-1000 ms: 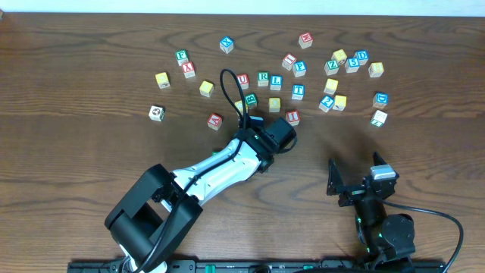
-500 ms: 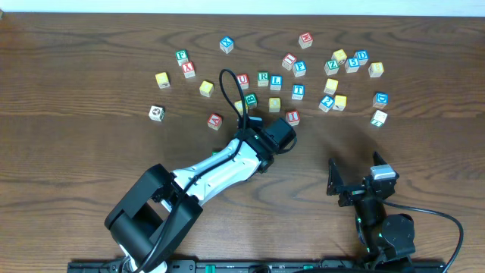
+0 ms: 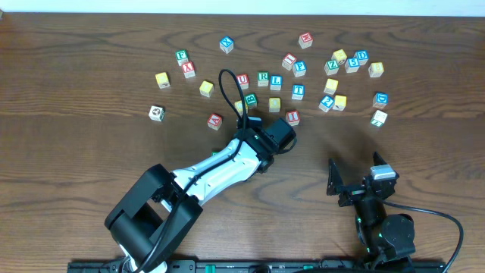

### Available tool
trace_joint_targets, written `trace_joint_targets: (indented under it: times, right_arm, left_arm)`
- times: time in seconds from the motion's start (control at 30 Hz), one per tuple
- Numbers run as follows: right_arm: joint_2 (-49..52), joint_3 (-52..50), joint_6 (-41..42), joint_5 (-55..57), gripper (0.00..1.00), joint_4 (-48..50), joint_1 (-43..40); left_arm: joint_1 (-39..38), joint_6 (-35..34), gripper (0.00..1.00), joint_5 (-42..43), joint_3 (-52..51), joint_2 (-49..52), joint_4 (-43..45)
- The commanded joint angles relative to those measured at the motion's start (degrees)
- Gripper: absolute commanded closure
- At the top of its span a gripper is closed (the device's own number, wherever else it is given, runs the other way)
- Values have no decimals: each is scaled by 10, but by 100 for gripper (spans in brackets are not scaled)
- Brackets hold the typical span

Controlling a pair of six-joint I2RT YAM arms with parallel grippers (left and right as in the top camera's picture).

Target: Spell out NEURIPS

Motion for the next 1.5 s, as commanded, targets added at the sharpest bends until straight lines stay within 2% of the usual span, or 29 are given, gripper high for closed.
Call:
trace_joint_targets:
  times: [0.0,0.67,1.47]
  right_arm:
    - [-1,-1,-3,-1,1,-2,-4]
    - [-1,-1,-3,-1,1,-2,-4]
    - [-1,-1,-3,-1,1,-2,-4]
  left_arm:
    - [-1,-7,88,-11,-7,1,1]
    - [-1,-10,88,65,-7,0,16]
    - [-1,-11,88,57,-17,7,28]
